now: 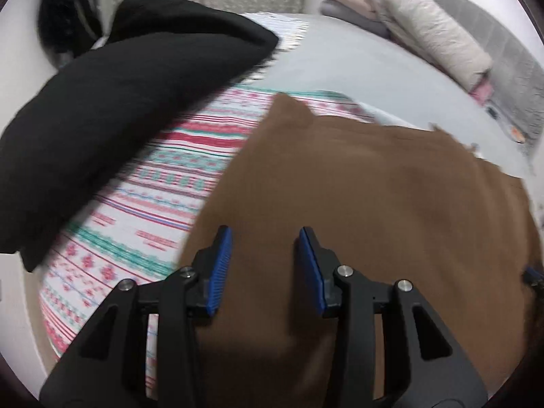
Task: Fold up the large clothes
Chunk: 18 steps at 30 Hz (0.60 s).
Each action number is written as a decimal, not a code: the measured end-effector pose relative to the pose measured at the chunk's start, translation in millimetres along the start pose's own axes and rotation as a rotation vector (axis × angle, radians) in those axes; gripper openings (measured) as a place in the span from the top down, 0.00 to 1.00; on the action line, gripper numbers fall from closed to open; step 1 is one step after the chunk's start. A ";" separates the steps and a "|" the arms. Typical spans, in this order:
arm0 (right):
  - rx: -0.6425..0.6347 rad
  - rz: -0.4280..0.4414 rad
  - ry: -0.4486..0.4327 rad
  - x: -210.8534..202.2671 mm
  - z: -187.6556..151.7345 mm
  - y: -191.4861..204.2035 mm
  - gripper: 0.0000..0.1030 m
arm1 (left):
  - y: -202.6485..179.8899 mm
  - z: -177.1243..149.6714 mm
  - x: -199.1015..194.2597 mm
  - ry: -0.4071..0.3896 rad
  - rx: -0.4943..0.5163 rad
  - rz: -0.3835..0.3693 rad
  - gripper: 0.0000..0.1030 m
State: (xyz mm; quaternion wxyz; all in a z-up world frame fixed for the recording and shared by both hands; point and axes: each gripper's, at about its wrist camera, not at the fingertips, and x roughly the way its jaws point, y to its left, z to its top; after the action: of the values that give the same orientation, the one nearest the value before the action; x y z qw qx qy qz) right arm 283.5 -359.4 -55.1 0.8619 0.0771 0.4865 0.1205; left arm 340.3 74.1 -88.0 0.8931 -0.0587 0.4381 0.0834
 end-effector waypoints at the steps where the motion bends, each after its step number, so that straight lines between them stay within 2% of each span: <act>1: 0.037 -0.012 -0.005 1.1 -0.6 -13.7 0.41 | 5.5 1.1 4.3 0.001 -0.010 0.025 0.57; 3: 0.123 -0.062 -0.022 -4.2 -4.7 -46.7 0.45 | 16.5 2.8 13.6 0.021 -0.058 0.001 0.55; 4: 0.157 -0.050 -0.029 -6.1 -8.0 -60.0 0.51 | 19.4 1.7 20.4 0.037 -0.085 -0.021 0.52; 6: 0.204 -0.003 -0.043 -6.8 -17.2 -80.4 0.67 | 22.5 -2.8 29.4 0.037 -0.099 -0.028 0.45; 8: 0.188 -0.034 -0.049 -9.4 -23.9 -87.5 0.92 | 21.1 -8.4 34.0 0.026 -0.105 -0.016 0.41; 10: 0.226 -0.031 -0.058 -16.1 -28.2 -99.1 1.00 | 20.2 -5.2 27.9 0.025 -0.101 -0.016 0.42; 12: 0.289 0.018 -0.064 -25.4 -33.2 -112.7 1.00 | 23.4 -1.0 12.8 0.017 -0.107 -0.022 0.43; 13: 0.288 0.014 -0.062 -29.9 -33.1 -112.7 0.93 | 25.6 -0.3 -1.1 -0.011 -0.116 -0.017 0.43; 15: 0.231 -0.032 -0.084 -56.1 -29.7 -98.6 0.69 | 26.0 -2.3 -29.0 -0.058 -0.119 -0.033 0.43; 16: 0.199 -0.039 -0.116 -73.6 -29.9 -90.0 0.39 | 25.0 -4.5 -42.8 -0.067 -0.115 -0.049 0.43; 17: 0.159 -0.026 -0.161 -95.1 -30.3 -80.1 0.17 | 23.2 -8.2 -59.3 -0.075 -0.109 -0.074 0.43; 18: 0.113 -0.008 -0.208 -121.3 -32.2 -66.0 0.13 | 21.1 -13.2 -77.4 -0.086 -0.096 -0.097 0.43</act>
State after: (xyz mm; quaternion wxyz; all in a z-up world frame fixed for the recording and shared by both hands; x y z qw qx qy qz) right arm 204.3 -456.5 11.3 0.9025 0.1356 0.4008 0.0808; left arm 279.3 84.9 -35.4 0.9102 -0.1188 0.3916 0.0635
